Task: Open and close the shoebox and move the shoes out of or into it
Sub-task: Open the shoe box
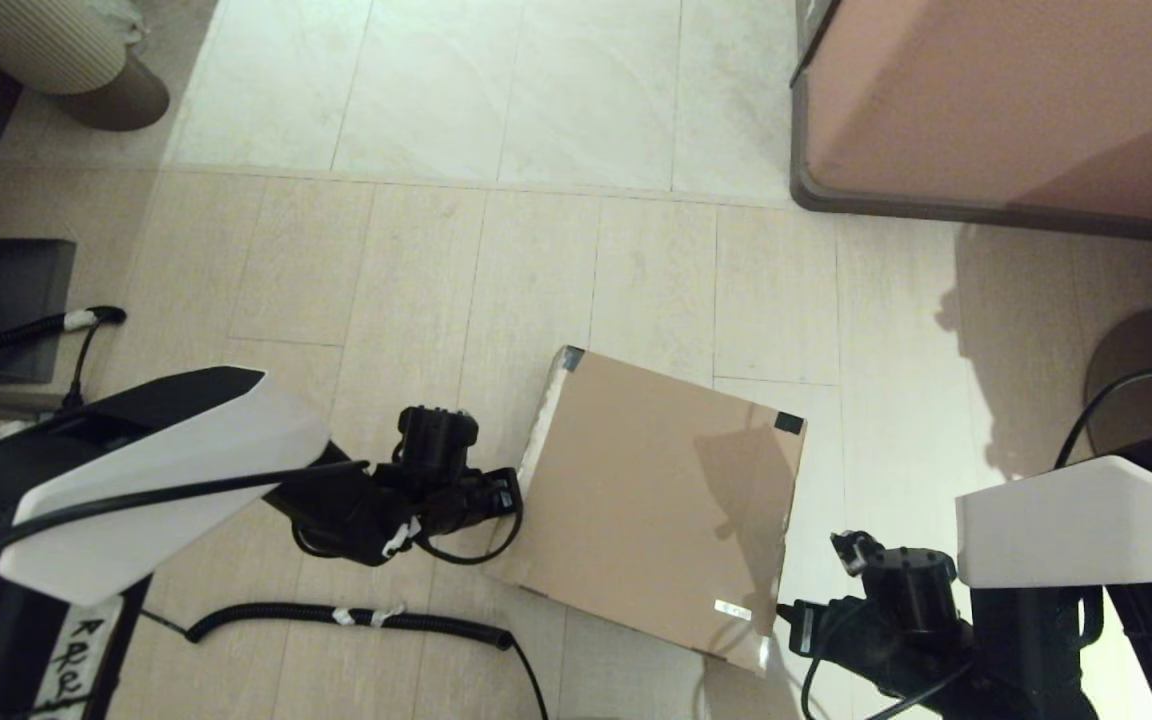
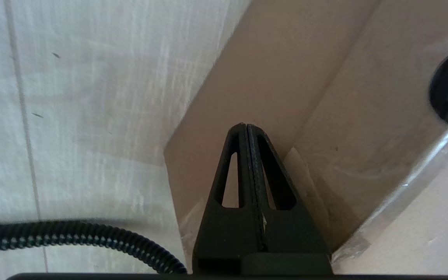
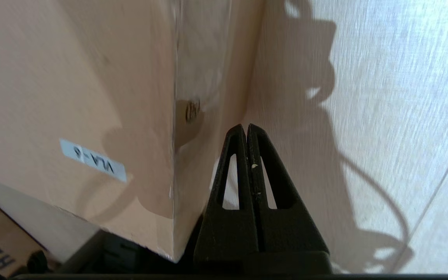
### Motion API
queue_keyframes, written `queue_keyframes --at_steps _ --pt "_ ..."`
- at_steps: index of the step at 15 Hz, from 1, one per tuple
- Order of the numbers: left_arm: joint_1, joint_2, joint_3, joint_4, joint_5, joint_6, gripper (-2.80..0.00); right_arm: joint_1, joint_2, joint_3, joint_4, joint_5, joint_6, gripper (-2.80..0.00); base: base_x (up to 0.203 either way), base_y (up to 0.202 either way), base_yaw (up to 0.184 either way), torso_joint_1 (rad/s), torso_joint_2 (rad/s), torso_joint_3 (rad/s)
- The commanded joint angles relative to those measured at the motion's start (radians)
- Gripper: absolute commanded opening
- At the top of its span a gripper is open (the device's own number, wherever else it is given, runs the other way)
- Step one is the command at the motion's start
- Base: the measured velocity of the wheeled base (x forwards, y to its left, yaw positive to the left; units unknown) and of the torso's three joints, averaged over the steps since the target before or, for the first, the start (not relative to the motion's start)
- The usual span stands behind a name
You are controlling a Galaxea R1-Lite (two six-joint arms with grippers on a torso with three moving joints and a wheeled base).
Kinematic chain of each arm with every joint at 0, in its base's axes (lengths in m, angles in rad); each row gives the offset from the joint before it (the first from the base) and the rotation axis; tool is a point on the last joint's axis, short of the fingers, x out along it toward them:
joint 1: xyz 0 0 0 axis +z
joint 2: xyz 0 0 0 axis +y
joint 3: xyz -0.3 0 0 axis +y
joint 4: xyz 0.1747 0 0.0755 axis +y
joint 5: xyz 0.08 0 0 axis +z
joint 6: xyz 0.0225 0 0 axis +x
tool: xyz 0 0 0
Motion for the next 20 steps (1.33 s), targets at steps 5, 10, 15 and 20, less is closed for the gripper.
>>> queue_keyframes --at_steps 5,10,15,20 --pt "-0.030 -0.021 0.003 0.004 -0.008 -0.090 -2.80 0.001 -0.097 -0.024 0.152 0.013 -0.003 -2.80 0.000 0.000 0.000 0.000 0.00 0.000" --pt "-0.042 -0.077 0.011 0.016 -0.009 -0.149 -2.80 0.007 -0.253 -0.087 0.360 0.089 0.073 -2.80 0.000 0.000 0.000 0.000 0.00 0.000" --pt "-0.053 -0.151 0.018 0.047 -0.009 -0.175 -2.80 0.011 -0.362 -0.112 0.463 0.099 0.151 -2.80 0.000 0.000 0.000 0.000 0.00 0.000" --pt "-0.064 -0.230 0.016 0.087 -0.010 -0.257 -2.80 0.001 -0.450 -0.111 0.521 0.098 0.186 -2.80 0.000 0.000 0.000 0.000 0.00 0.000"
